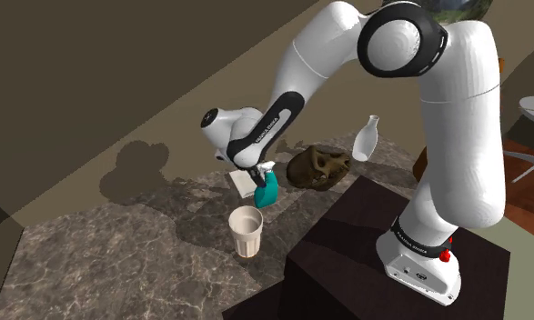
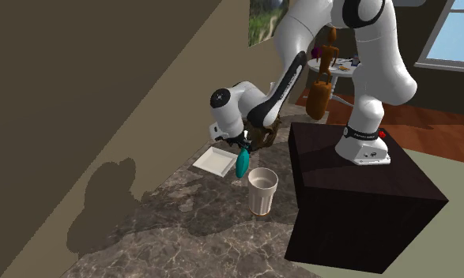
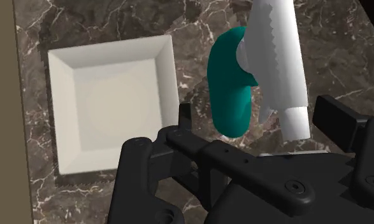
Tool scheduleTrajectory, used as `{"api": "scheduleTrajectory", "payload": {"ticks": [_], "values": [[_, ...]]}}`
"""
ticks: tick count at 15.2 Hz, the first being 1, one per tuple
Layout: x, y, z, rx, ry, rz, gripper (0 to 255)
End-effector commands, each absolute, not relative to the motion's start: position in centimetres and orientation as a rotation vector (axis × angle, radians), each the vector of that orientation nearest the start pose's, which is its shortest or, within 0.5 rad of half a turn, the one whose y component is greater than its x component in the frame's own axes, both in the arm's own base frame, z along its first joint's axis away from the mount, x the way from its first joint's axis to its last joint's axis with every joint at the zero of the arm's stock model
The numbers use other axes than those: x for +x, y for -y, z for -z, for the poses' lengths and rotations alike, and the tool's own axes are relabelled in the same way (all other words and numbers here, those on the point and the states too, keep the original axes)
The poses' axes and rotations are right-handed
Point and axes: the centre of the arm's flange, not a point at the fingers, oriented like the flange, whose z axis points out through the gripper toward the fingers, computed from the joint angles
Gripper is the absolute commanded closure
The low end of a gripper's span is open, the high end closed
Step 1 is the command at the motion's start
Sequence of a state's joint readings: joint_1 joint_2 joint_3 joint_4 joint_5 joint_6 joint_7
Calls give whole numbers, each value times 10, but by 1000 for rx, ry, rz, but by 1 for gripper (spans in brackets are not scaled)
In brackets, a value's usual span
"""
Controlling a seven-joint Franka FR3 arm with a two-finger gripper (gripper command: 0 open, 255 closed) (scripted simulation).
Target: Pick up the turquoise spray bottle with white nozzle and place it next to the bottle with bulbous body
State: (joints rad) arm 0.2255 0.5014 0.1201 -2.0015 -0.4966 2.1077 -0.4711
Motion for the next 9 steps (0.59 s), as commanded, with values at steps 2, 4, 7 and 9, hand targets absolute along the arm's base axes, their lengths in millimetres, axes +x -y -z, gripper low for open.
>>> {"api": "scheduleTrajectory", "payload": {"ticks": [2, 4, 7, 9], "values": [[539, -178, -150, -2756, 1934, -718, 0], [537, -173, -141, -2756, 1934, -718, 0], [534, -166, -127, -2756, 1934, -718, 0], [533, -162, -120, -2756, 1934, -718, 0]]}}
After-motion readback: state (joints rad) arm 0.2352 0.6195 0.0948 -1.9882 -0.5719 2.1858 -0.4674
